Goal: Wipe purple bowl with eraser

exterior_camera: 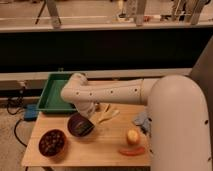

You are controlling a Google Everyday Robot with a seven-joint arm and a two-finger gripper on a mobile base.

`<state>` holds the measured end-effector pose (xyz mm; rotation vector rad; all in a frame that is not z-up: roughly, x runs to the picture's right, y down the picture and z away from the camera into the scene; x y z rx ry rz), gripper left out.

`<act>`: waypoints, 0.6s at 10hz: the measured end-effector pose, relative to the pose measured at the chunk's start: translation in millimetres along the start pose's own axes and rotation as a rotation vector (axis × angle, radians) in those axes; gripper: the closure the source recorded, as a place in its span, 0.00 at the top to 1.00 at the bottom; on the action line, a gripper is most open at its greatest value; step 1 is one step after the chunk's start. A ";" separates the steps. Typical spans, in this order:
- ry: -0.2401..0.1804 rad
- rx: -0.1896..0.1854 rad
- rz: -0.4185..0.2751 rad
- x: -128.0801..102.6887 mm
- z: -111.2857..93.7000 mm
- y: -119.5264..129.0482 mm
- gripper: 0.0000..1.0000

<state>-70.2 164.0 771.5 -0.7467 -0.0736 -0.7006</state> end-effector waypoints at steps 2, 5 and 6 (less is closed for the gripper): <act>0.018 -0.007 0.041 23.4 4.4 -2.0 0.00; 0.044 -0.006 0.047 33.2 1.3 -26.6 0.00; 0.049 -0.006 0.042 31.9 0.1 -36.4 0.00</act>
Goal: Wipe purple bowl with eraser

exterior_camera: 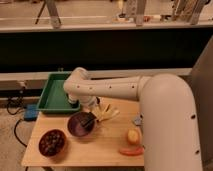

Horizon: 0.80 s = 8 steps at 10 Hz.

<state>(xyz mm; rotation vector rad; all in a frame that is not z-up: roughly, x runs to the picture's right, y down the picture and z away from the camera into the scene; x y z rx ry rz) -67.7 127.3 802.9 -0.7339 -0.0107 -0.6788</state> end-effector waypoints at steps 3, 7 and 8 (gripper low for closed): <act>0.008 0.010 -0.030 -14.0 -7.2 -19.5 0.00; -0.024 0.034 -0.089 -42.2 -16.7 -17.5 0.00; -0.028 0.035 -0.100 -48.5 -17.3 -13.4 0.00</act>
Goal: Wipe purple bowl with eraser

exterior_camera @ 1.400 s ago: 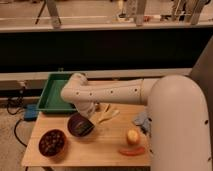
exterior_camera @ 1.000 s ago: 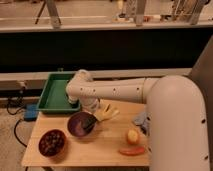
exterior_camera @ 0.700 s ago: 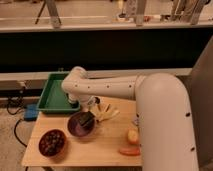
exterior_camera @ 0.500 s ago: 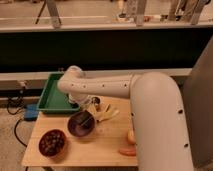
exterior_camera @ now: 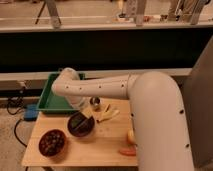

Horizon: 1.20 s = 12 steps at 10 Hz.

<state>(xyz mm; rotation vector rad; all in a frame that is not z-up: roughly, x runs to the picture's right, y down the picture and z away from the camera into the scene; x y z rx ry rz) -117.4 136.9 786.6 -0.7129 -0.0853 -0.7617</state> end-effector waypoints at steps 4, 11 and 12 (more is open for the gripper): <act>-0.019 -0.012 -0.011 -18.1 3.3 28.8 0.00; -0.012 -0.062 0.065 18.9 22.3 53.0 0.00; -0.009 -0.061 0.076 23.3 22.3 50.6 0.00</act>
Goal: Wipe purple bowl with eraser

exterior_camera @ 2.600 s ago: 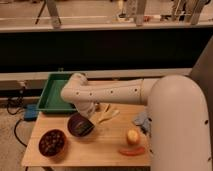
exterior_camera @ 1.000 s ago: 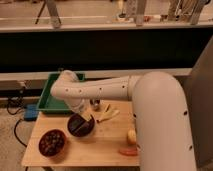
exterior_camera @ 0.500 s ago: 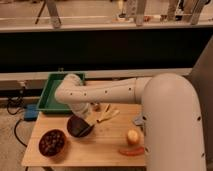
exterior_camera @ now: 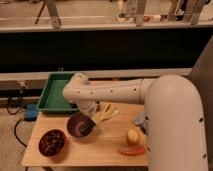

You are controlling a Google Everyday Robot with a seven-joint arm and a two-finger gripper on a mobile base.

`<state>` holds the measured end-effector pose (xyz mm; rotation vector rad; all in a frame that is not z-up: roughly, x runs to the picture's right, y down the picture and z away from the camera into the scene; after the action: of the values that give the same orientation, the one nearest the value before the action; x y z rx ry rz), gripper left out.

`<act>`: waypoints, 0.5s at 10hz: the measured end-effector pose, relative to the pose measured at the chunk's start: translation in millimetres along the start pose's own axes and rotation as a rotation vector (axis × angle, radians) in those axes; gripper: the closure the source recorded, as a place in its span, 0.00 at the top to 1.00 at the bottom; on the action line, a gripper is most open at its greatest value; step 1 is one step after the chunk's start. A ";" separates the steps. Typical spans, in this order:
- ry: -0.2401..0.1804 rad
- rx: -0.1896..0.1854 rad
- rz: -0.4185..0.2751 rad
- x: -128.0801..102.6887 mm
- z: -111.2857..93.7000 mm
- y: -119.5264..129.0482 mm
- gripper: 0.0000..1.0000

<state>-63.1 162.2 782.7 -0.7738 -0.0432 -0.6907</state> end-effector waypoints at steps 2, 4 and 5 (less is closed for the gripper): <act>0.008 0.002 0.011 4.0 -2.3 -15.5 0.00; 0.011 0.002 0.009 4.9 -4.0 -34.4 0.00; 0.013 0.001 0.004 0.3 -5.6 -43.2 0.00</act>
<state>-89.5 136.4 805.9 -0.7679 -0.0299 -0.6916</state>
